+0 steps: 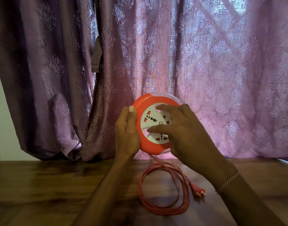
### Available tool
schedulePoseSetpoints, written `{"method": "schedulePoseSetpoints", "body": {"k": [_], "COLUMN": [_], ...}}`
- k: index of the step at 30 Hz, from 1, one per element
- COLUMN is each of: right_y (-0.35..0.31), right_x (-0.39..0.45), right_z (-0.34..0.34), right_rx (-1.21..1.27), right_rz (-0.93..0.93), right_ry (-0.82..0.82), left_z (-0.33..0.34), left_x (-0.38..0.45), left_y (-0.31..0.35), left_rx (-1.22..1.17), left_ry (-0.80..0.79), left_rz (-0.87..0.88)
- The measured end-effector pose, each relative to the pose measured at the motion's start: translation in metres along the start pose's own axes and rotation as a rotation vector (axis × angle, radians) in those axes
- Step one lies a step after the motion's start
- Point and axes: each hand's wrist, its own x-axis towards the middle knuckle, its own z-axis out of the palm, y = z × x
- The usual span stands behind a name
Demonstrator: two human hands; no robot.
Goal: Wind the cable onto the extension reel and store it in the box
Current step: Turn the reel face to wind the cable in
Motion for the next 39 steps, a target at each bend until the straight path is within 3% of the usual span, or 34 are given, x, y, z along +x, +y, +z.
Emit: {"method": "schedulePoseSetpoints", "body": {"k": [2,7,14,18,21,25,33,39], "right_y": [-0.003,-0.004,-0.01,-0.014,-0.014,-0.009,-0.008,-0.011], "right_x": [0.001,-0.001,-0.001,0.0,0.001,0.0,0.001,0.001], "right_z": [0.0,-0.001,0.006,0.009,0.008,0.005,-0.001,-0.006], "right_rx": [-0.047,-0.143,-0.164,-0.104,-0.011,0.059,0.013,-0.113], "right_rz": [0.015,0.062,0.34,0.393,0.355,0.14,0.034,0.045], "right_ry": [-0.066,-0.039,0.018,0.055,0.127,0.213,-0.025,-0.013], "left_z": [-0.001,0.0,0.0,0.0,0.001,0.001,-0.001,0.0], "left_x": [0.001,-0.001,-0.003,-0.003,-0.003,-0.002,0.001,0.0], "left_y": [-0.001,0.001,0.005,0.007,0.007,0.008,0.005,0.002], "left_rx": [-0.002,0.009,-0.004,-0.01,-0.037,-0.086,-0.059,-0.027], "left_ry": [-0.004,-0.005,0.017,0.018,0.016,0.008,0.014,0.019], "left_rz": [-0.001,0.002,-0.006,-0.032,-0.061,-0.073,-0.041,-0.019]}}
